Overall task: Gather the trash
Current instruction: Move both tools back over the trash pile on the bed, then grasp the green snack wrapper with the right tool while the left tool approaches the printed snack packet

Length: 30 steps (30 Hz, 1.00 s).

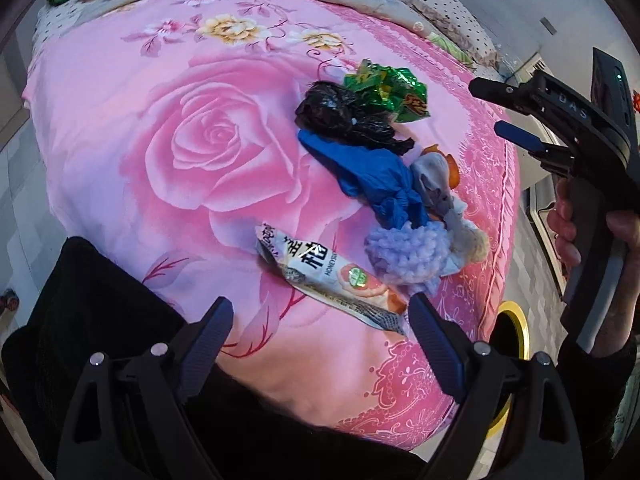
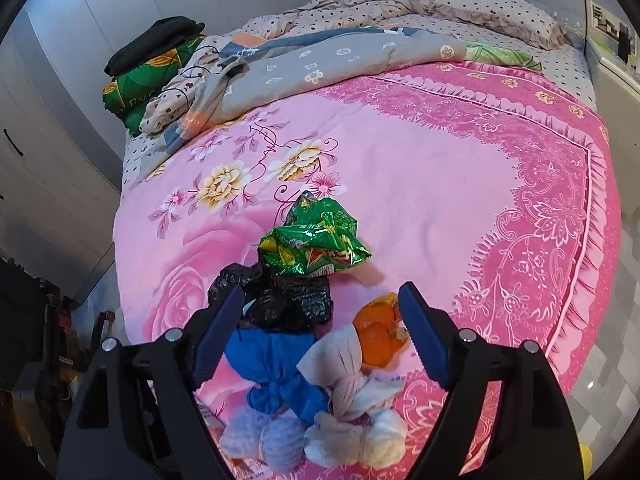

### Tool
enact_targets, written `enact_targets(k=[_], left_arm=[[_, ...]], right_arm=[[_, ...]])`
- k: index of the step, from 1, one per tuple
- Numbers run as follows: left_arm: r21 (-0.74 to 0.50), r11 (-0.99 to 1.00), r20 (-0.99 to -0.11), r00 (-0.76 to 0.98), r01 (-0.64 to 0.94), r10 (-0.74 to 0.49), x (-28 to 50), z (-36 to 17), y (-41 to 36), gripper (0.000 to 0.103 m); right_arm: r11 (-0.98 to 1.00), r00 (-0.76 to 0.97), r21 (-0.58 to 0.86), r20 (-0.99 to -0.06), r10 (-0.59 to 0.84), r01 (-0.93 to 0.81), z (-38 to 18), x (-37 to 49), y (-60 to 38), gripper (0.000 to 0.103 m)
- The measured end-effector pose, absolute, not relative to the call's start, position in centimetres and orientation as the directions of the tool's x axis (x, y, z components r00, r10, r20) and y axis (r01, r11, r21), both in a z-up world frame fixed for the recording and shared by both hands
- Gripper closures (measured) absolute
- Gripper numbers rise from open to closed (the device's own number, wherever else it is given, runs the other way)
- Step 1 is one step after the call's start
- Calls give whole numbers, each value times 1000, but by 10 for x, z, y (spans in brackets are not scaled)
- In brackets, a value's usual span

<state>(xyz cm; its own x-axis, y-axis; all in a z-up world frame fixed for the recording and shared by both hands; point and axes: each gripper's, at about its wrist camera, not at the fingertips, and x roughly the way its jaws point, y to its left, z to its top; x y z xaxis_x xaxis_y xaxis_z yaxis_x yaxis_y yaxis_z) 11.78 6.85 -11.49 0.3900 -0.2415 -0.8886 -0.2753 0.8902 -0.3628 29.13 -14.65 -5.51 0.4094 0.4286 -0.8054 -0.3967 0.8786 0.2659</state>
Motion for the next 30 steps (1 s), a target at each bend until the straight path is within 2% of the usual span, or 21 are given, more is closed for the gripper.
enact_targets(k=[4, 7, 14, 16, 20, 22, 25, 27, 30], left_arm=[[-388, 862, -890, 374, -327, -259, 124, -127, 75, 17], [-406, 842, -894, 346, -356, -285, 129, -139, 73, 18], [-387, 845, -901, 345, -369, -262, 141, -149, 64, 18], [-369, 854, -906, 346, -367, -243, 142, -149, 62, 18], [-323, 879, -913, 361, -351, -191, 140, -148, 51, 18], [-310, 886, -913, 368, -346, -175, 138, -148, 48, 19], [-315, 881, -906, 388, -352, -169, 133, -146, 47, 30], [-314, 885, -900, 405, -345, -161, 130, -142, 43, 49], [-314, 894, -891, 424, -319, -161, 129, -138, 37, 62]], right_arm=[[892, 380, 212, -848, 371, -399, -78, 316, -125, 26], [889, 353, 225, -857, 374, -398, -91, 328, -114, 26], [896, 342, 207, -872, 351, -394, -111, 353, -95, 27], [896, 325, 211, -879, 349, -390, -118, 358, -91, 34], [902, 301, 227, -888, 347, -368, -133, 363, -88, 38], [907, 296, 226, -893, 338, -355, -139, 364, -88, 44], [910, 284, 227, -900, 332, -346, -147, 365, -89, 55], [911, 284, 227, -900, 332, -344, -148, 364, -90, 59], [911, 287, 224, -899, 330, -346, -149, 363, -88, 64]])
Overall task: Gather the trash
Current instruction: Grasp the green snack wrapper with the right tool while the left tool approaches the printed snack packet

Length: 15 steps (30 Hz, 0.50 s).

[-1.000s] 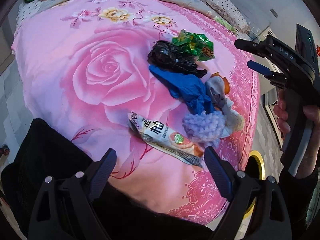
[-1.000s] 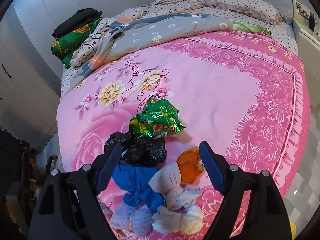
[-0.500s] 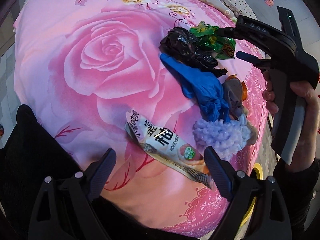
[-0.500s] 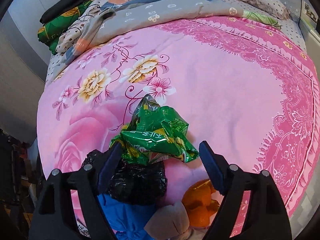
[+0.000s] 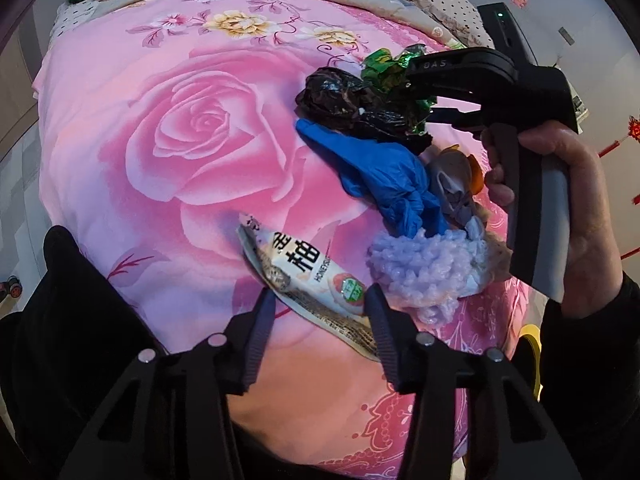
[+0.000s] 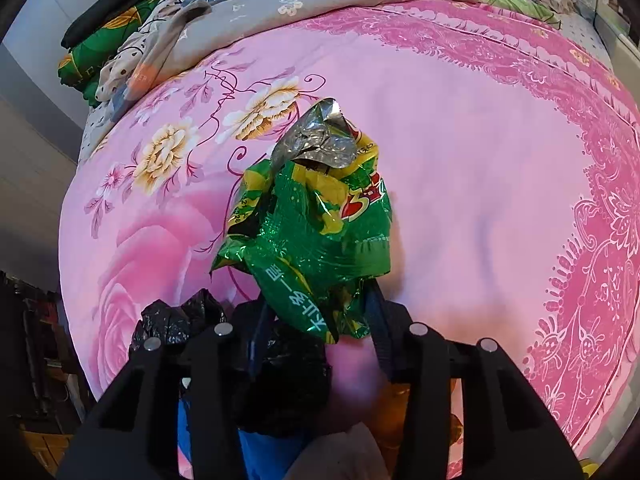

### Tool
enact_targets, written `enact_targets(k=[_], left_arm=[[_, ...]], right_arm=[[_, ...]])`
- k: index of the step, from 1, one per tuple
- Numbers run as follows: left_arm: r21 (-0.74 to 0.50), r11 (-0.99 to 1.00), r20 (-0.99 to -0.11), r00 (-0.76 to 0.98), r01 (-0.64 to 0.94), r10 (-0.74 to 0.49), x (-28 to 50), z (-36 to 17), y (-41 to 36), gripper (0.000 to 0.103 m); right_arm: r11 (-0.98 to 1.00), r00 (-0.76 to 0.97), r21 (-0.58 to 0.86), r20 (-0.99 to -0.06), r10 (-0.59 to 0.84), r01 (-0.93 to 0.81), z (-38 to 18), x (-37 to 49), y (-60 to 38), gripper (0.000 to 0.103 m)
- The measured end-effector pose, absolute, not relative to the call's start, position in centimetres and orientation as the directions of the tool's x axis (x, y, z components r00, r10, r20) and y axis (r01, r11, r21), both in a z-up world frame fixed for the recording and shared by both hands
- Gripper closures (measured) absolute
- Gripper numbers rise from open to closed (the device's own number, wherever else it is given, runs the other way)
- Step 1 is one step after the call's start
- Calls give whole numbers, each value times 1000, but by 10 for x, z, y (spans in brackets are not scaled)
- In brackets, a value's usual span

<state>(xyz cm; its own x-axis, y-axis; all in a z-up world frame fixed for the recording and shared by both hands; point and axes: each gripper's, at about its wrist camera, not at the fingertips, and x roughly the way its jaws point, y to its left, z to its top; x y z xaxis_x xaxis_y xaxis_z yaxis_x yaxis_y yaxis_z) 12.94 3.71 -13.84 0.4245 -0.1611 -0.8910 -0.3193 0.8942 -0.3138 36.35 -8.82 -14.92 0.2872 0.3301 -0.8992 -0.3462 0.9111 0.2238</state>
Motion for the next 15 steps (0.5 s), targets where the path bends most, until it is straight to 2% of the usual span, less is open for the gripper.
enact_targets(k=[2, 6, 8, 9, 15], left_arm=[[-337, 882, -888, 422, -330, -182, 130, -141, 41, 65], [-356, 873, -878, 439, -333, -191, 130, -141, 44, 79], [-364, 871, -874, 444, -330, -197, 130, -142, 45, 82], [-375, 868, -871, 445, -325, -210, 129, -142, 45, 97], [-393, 865, -863, 449, -311, -230, 128, -141, 47, 99]], right_arm=[[908, 281, 232, -898, 338, -350, -149, 363, -87, 66], [908, 293, 220, -896, 332, -358, -147, 360, -86, 70], [909, 300, 222, -893, 334, -352, -145, 359, -86, 72], [908, 301, 228, -891, 340, -351, -144, 358, -86, 73], [901, 349, 223, -866, 359, -372, -124, 348, -90, 75]])
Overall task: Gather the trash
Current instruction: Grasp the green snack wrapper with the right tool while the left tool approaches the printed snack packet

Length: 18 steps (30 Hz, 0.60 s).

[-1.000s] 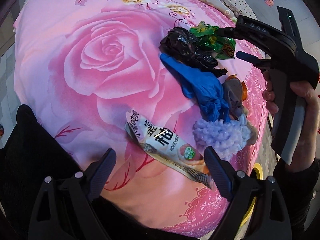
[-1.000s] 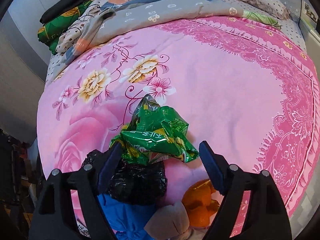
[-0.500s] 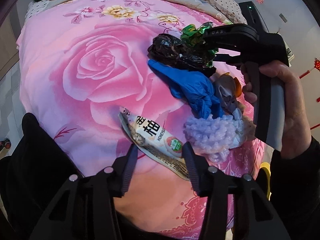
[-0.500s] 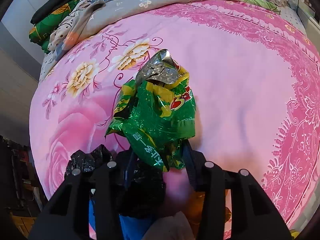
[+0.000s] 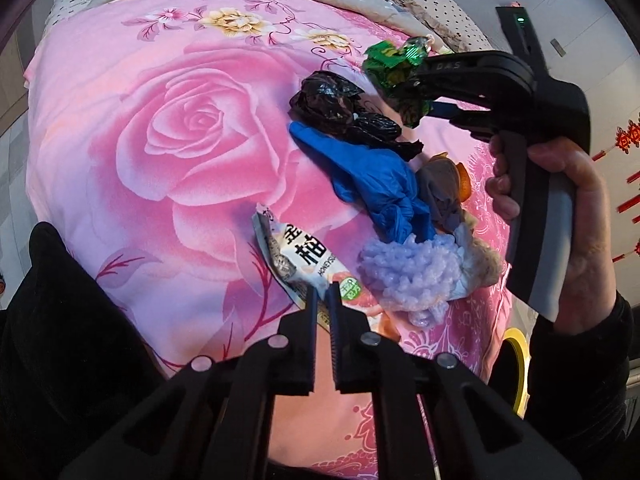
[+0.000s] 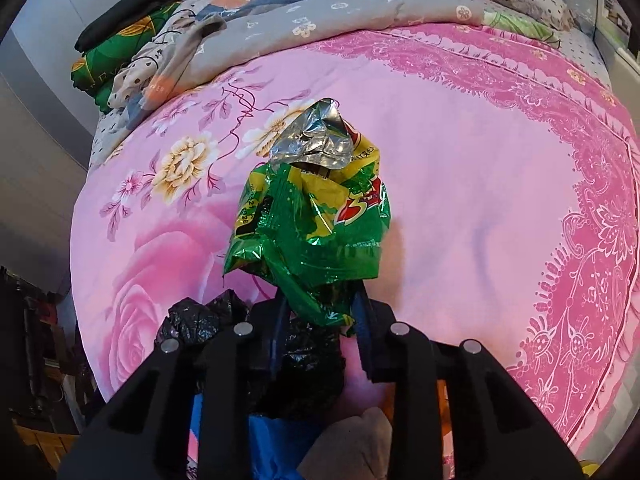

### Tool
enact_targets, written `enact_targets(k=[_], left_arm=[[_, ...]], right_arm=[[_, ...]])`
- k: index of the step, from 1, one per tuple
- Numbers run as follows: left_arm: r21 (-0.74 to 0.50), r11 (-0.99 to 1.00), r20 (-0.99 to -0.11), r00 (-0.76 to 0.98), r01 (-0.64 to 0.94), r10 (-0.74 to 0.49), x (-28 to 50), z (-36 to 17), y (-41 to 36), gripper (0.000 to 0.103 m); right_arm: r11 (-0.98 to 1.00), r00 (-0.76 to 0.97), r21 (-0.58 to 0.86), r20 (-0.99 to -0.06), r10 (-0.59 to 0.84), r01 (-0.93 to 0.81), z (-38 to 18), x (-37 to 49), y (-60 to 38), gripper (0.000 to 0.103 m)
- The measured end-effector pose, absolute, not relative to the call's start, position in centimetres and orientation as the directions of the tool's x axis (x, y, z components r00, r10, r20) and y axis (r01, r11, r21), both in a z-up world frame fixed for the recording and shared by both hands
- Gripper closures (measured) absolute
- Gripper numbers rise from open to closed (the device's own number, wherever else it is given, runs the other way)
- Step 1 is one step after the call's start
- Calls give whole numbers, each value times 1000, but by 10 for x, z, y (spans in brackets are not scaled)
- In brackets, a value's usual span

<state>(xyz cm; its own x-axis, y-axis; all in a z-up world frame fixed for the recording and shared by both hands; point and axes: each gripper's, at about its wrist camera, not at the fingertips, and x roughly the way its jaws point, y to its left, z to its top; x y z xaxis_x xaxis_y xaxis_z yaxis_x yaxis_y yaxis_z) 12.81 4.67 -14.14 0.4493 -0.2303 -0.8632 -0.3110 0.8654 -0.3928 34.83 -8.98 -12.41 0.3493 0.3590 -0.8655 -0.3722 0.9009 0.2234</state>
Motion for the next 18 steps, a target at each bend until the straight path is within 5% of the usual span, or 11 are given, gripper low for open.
enact_targets(k=[16, 18], left_arm=[[-460, 839, -835, 462, -292, -297, 122, -128, 63, 103], [-468, 836, -834, 456, -285, -311, 122, -125, 63, 90]], right_arm=[[889, 407, 210, -830, 382, -406, -79, 320, -101, 75], [888, 404, 217, -829, 387, -406, -78, 318, -102, 75]])
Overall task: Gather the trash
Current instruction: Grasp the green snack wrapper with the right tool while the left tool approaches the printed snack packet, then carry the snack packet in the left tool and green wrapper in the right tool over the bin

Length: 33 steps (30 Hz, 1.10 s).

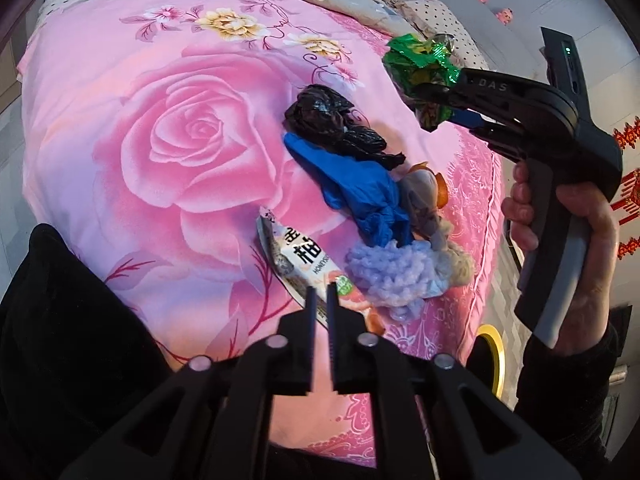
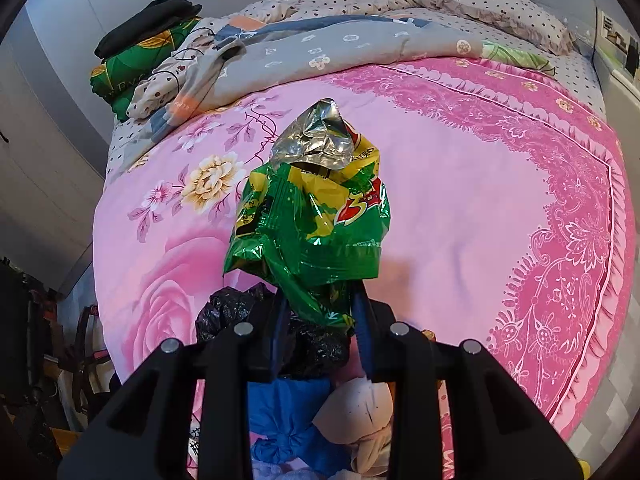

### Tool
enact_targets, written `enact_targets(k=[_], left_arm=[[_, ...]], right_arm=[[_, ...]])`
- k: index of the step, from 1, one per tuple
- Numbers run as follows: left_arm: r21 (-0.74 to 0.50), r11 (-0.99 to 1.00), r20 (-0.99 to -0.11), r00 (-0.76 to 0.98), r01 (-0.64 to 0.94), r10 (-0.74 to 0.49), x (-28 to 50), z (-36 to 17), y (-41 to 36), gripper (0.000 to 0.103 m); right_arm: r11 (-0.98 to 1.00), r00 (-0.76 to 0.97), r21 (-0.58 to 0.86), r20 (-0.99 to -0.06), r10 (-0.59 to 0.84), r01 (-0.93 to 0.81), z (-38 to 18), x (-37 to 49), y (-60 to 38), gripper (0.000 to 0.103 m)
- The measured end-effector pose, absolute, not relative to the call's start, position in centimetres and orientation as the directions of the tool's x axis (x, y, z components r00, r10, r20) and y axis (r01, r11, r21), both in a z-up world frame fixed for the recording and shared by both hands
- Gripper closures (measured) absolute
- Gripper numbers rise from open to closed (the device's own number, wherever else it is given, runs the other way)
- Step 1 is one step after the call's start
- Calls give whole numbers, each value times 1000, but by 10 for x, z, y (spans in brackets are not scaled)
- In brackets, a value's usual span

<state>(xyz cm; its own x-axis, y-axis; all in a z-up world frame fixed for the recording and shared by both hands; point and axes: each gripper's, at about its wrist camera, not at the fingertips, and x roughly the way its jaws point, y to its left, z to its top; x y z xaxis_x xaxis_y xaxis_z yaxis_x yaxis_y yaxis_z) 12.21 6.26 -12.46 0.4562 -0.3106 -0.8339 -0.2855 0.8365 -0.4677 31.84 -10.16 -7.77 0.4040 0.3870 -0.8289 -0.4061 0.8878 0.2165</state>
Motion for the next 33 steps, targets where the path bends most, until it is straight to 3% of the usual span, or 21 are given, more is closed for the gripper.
enact_targets(k=[3, 5, 13, 21, 33], left_arm=[[-451, 844, -841, 457, -290, -292, 123, -122, 62, 66], [-453, 840, -844, 449, -301, -294, 126, -125, 61, 65], [-465, 798, -864, 394, -385, -313, 161, -152, 64, 65], [-420, 837, -876, 399, -350, -272, 166, -151, 49, 81], [-382, 887, -859, 452, -258, -239, 143, -115, 61, 82]], right_arm=[[883, 400, 228, -826, 399, -410, -75, 317, -102, 75], [880, 402, 227, -822, 402, -417, -73, 316, -102, 75], [872, 406, 236, -812, 419, -429, -67, 312, -108, 74], [870, 407, 252, -805, 432, -425, -67, 309, -119, 74], [885, 438, 248, -796, 417, -393, -47, 273, -153, 74]])
